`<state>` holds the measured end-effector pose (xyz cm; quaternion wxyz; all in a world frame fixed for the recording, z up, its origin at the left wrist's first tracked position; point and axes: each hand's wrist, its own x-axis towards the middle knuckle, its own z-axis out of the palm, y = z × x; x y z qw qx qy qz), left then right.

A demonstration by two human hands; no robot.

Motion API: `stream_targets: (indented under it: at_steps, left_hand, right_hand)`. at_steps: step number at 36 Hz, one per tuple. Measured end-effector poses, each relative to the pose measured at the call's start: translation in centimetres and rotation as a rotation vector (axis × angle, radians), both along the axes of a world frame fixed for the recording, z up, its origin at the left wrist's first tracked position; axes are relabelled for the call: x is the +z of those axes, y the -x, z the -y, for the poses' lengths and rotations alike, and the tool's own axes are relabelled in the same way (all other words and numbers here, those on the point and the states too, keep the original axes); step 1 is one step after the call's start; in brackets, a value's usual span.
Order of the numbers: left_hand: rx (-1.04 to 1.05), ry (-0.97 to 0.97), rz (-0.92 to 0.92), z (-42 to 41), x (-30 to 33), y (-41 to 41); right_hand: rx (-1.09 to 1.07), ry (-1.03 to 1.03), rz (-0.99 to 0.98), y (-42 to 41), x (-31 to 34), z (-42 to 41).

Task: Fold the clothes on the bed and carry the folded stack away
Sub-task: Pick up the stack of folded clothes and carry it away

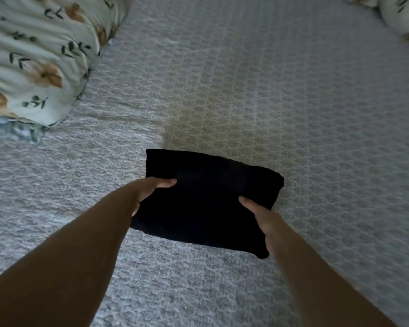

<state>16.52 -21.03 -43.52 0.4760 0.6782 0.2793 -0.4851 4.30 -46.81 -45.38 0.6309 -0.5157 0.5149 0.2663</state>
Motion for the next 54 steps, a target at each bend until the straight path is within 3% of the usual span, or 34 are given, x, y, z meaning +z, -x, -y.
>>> stream_targets:
  at_steps: [8, 15, 29, 38, 47, 54]
  left_hand:
    - [0.12, -0.07, -0.007, 0.9, 1.7, 10.5]
    - [-0.036, -0.112, -0.065, 5.8, 5.8, 20.0]
    - [-0.119, -0.048, 0.081, 28.6, 17.7, 37.1]
    - [-0.114, 0.105, 0.099, 43.3, 23.1, 46.8]
    - [-0.238, 0.23, 0.106, 55.8, 26.0, 51.0]
    - [-0.24, 0.207, 0.173, 65.8, 25.9, 52.4]
  right_hand:
    - [-0.035, 0.056, -0.079, 8.5, 1.2, 0.3]
    - [-0.139, -0.118, -0.144, 20.7, 4.5, 5.0]
    - [-0.138, 0.054, -0.015, 38.5, 18.4, 26.6]
    - [-0.211, 0.148, -0.002, 48.8, 25.9, 41.2]
    - [-0.346, 0.362, 0.036, 56.5, 29.3, 50.7]
    - [-0.356, 0.387, 0.103, 58.3, 28.8, 60.4]
